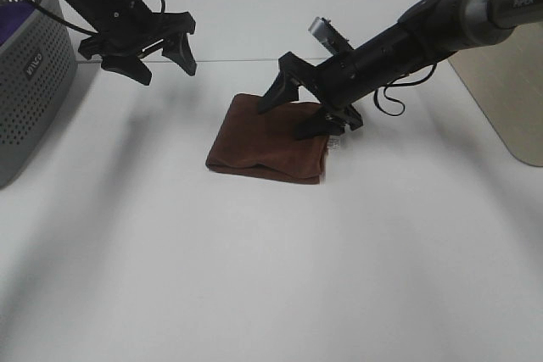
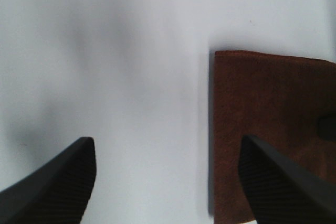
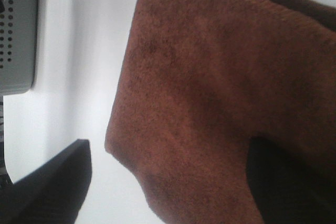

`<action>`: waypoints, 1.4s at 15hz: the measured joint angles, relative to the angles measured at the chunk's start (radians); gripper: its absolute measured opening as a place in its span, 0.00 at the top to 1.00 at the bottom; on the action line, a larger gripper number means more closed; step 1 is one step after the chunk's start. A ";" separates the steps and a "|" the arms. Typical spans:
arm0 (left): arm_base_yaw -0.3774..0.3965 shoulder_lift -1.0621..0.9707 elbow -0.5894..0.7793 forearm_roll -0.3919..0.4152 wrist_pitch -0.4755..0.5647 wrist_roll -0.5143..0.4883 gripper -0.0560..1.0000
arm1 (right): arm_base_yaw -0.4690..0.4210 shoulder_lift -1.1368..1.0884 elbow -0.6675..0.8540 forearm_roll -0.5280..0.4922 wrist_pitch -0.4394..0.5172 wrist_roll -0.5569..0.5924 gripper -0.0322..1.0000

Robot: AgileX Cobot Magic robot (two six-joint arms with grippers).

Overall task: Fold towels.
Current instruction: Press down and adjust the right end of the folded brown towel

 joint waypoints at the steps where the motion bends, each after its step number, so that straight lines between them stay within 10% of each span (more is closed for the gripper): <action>1: 0.000 0.000 0.000 0.000 0.002 0.000 0.27 | -0.030 0.000 0.000 0.000 0.004 0.000 0.22; 11: 0.000 0.000 0.000 0.000 0.005 -0.004 0.27 | -0.098 -0.004 0.000 -0.005 0.108 -0.001 0.22; 21: 0.000 0.000 0.000 -0.002 0.024 -0.004 0.27 | -0.133 -0.018 0.000 -0.062 -0.012 0.000 0.22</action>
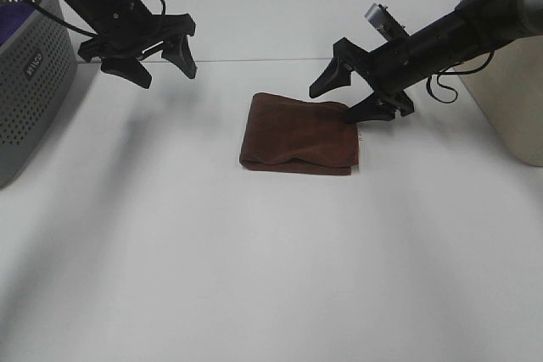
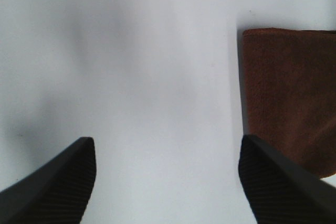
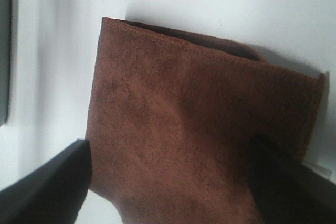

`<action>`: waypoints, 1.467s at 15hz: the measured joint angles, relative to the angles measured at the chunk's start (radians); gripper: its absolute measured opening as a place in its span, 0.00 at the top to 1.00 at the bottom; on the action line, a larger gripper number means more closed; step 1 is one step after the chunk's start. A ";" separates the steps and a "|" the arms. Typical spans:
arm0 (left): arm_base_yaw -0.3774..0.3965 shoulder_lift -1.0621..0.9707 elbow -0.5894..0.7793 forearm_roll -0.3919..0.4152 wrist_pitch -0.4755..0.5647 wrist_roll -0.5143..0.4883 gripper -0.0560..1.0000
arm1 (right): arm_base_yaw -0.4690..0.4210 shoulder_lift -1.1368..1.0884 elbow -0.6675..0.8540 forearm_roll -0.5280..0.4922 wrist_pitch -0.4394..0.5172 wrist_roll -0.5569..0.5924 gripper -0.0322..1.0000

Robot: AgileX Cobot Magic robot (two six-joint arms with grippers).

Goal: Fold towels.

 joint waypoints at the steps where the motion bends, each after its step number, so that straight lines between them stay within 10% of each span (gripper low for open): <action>1: 0.000 0.000 0.000 0.000 0.006 0.000 0.27 | 0.000 0.007 0.000 0.000 -0.002 0.000 0.22; 10: 0.000 -0.095 0.000 0.017 0.174 0.019 0.26 | 0.000 -0.268 0.000 -0.242 0.253 0.141 0.22; 15: -0.014 -0.324 0.039 0.222 0.285 -0.049 0.26 | 0.001 -0.436 0.108 -0.398 0.358 0.257 0.22; 22: -0.051 -0.930 0.642 0.324 0.270 -0.124 0.26 | 0.173 -0.822 0.486 -0.718 0.275 0.434 0.22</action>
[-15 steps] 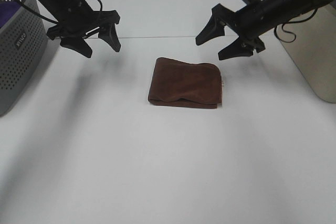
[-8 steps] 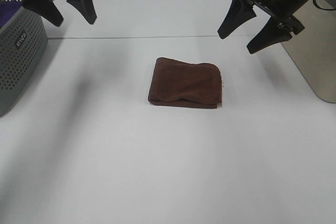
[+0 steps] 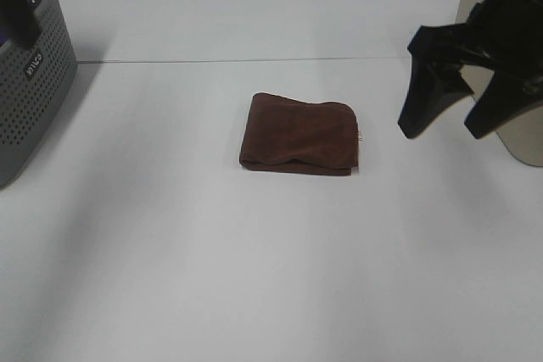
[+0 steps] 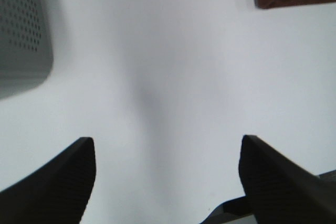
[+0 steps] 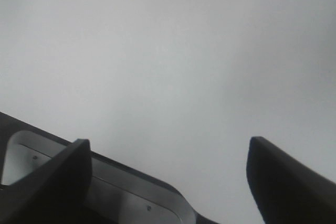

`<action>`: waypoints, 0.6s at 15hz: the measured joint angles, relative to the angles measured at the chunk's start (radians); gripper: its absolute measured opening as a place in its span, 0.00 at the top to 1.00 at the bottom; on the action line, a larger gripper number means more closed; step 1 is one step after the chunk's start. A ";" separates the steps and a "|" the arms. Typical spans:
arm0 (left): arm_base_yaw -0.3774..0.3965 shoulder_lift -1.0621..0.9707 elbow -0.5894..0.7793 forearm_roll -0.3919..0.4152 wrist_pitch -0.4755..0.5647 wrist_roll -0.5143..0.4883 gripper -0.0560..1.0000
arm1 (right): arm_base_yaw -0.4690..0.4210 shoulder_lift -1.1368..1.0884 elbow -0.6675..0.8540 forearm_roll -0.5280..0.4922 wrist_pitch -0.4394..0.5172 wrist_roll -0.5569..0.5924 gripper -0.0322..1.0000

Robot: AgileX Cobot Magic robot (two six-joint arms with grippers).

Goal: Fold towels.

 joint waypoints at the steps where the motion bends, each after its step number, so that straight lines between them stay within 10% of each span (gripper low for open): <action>1: 0.000 -0.051 0.060 0.003 -0.012 -0.002 0.26 | 0.030 -0.065 0.061 -0.057 -0.009 0.043 0.22; 9: 0.000 -0.709 0.750 0.034 -0.122 0.075 0.26 | 0.061 -0.534 0.591 -0.181 -0.062 0.115 0.22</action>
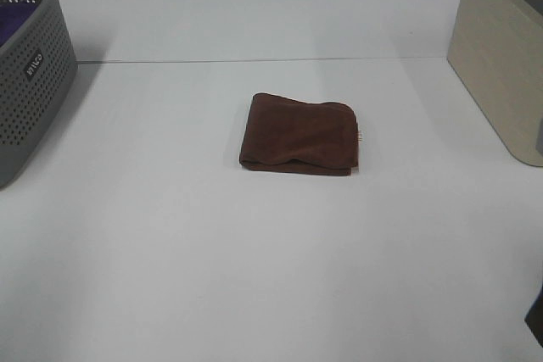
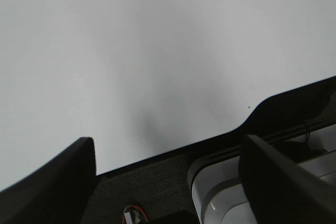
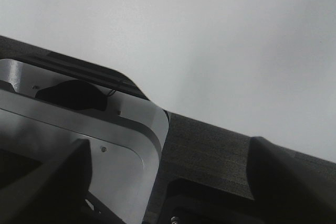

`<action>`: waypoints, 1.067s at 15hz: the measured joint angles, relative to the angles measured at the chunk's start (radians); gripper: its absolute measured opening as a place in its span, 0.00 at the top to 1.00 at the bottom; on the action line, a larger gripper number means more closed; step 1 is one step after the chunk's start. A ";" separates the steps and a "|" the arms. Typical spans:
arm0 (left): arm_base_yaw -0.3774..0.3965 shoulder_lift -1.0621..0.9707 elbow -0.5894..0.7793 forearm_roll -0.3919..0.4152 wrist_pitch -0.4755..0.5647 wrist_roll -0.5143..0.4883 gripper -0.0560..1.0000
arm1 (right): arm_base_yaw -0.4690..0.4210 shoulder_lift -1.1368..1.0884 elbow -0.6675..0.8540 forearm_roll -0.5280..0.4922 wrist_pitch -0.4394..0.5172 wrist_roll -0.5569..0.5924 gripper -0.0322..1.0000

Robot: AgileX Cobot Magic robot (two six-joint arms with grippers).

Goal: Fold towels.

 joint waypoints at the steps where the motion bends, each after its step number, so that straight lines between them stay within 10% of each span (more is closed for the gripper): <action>1: 0.000 -0.047 0.040 -0.001 -0.013 0.015 0.26 | 0.000 -0.046 0.043 -0.004 -0.012 -0.006 0.22; 16: 0.000 -0.114 0.062 -0.035 -0.017 0.077 0.26 | 0.000 -0.469 0.094 -0.012 0.000 -0.033 0.22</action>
